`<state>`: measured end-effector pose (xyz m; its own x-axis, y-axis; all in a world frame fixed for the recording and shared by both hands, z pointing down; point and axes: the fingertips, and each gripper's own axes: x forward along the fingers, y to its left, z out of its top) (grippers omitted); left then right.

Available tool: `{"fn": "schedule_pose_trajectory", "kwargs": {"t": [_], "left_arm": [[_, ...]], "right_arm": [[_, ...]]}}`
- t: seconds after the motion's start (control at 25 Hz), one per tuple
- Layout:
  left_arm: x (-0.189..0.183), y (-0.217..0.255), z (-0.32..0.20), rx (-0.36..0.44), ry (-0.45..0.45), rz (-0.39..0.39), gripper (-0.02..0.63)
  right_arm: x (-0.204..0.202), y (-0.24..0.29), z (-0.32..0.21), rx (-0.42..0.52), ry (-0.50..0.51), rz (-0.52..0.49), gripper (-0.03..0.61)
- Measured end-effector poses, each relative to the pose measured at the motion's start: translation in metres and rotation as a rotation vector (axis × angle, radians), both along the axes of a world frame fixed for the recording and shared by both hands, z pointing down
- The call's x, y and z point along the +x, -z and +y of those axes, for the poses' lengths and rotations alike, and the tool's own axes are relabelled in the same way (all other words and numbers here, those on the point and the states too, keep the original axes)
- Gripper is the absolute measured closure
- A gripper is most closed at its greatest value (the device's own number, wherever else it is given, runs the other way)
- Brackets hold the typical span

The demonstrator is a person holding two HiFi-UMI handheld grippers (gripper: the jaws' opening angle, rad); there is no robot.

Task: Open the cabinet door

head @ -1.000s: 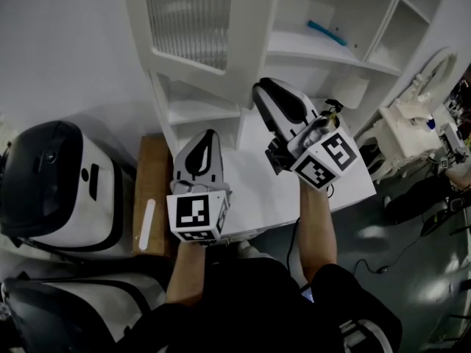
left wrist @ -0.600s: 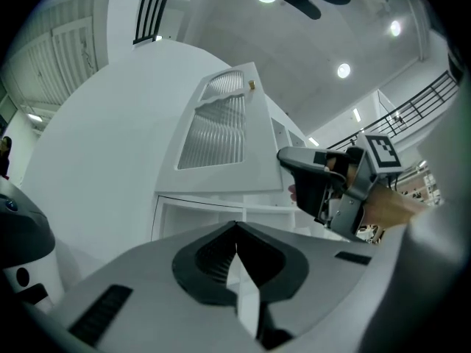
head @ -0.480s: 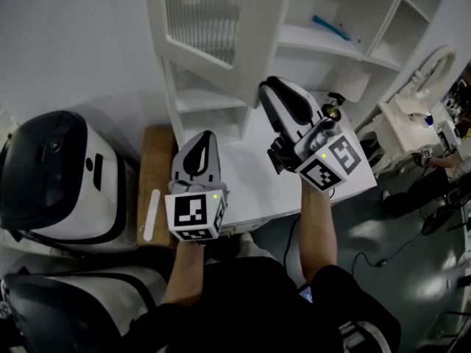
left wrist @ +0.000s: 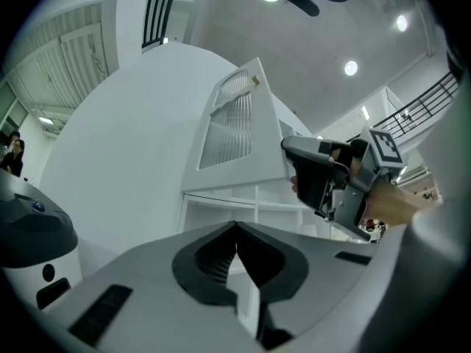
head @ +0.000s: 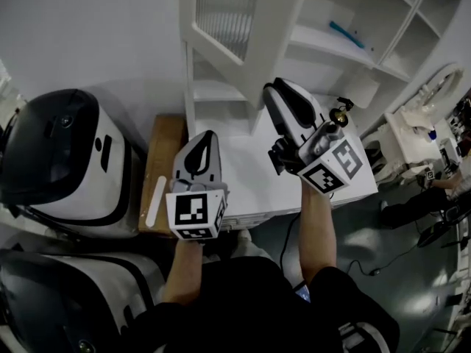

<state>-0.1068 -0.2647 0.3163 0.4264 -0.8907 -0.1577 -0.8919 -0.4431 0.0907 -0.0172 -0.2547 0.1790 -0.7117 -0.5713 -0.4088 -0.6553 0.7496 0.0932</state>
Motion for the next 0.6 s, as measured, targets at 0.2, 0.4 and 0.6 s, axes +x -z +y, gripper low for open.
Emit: {"fn": "schedule_pose_trajectory", "kwargs": {"t": [0.2, 0.4, 0.6], "left_arm": [[-0.030, -0.005, 0.011, -0.009, 0.061, -0.007, 0.600], [-0.053, -0.009, 0.023, -0.011, 0.110, -0.005, 0.600], [-0.062, -0.007, 0.035, -0.009, 0.130, -0.004, 0.600]], "right_arm": [[-0.020, 0.000, 0.009, 0.017, 0.044, -0.026, 0.502], [-0.046, -0.002, 0.017, 0.024, 0.101, -0.023, 0.502], [-0.065, -0.003, 0.021, 0.004, 0.160, -0.051, 0.499]]}}
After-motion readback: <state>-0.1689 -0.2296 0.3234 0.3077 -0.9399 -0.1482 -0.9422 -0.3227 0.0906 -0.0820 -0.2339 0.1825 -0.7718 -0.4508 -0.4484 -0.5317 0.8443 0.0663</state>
